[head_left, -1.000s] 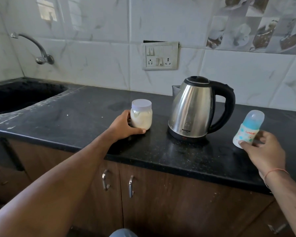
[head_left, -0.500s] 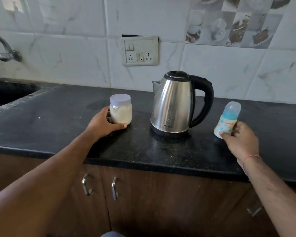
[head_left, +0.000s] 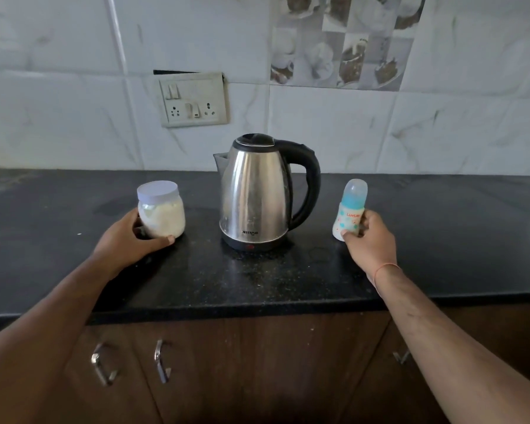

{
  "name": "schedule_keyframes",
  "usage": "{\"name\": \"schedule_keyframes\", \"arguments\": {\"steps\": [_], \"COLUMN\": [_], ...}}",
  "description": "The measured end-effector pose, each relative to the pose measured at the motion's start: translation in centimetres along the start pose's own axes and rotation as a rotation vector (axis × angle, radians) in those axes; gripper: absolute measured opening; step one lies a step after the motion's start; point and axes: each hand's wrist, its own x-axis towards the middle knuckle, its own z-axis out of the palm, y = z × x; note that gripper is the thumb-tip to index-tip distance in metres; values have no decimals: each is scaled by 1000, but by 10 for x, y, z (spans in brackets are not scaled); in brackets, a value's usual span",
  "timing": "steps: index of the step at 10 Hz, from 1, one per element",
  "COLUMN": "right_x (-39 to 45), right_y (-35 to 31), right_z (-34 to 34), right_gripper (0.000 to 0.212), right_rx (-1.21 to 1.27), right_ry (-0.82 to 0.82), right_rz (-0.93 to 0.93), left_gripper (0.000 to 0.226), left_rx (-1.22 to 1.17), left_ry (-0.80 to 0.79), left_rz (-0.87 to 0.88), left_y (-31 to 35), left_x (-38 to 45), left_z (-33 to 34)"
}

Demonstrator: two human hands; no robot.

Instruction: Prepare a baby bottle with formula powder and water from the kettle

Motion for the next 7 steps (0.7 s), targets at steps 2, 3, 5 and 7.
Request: {"name": "schedule_keyframes", "arguments": {"steps": [2,3,5,7], "right_x": [-2,-2,-8,-16], "right_y": [-2,-3,-7,-12], "right_z": [-1,-1,0,4], "right_gripper": [55,57,87,84], "right_rx": [-37,-44,-71,-240], "right_ry": [1,4,81,331], "right_rz": [-1,10,-29,-361], "left_gripper": [92,95,122,131], "left_rx": [-4,13,97,287], "left_ry": [-21,-23,-42,168], "left_rz": [-7,-11,-58,-33], "left_y": [-1,-1,8,35], "left_x": [0,0,-12,-32], "left_z": [1,2,-1,7]}}
